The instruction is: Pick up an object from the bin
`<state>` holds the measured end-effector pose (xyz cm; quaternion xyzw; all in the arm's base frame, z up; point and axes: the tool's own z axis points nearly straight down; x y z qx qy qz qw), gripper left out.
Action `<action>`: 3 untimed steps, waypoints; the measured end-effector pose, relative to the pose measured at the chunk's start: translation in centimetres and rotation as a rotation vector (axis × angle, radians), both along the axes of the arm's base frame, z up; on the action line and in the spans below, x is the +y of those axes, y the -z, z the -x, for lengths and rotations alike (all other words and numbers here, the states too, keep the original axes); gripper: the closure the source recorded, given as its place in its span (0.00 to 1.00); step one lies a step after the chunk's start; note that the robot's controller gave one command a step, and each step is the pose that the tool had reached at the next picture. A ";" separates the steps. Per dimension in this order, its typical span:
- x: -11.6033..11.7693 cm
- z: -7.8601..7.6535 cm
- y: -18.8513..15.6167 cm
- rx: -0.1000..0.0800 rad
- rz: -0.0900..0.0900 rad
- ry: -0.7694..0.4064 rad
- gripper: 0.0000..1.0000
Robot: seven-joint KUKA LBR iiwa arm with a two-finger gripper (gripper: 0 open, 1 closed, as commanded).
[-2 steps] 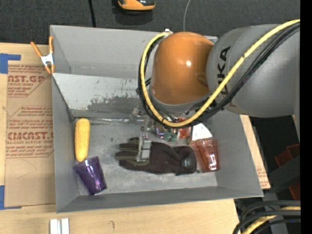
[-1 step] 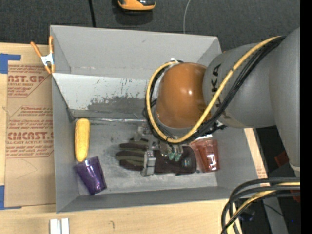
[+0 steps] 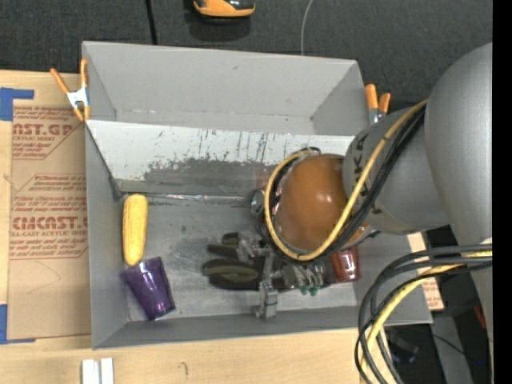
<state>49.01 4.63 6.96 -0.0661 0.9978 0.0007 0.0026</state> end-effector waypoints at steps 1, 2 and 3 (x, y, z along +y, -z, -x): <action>0.1 -1.7 0.0 0.005 -0.001 0.287 0.00; 0.1 -1.0 -0.1 -0.002 0.000 0.101 0.00; 0.2 -1.7 -0.1 0.006 -0.003 0.286 1.00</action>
Offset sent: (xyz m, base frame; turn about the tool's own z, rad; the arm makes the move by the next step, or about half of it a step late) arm 0.0000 0.0000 0.0000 0.0000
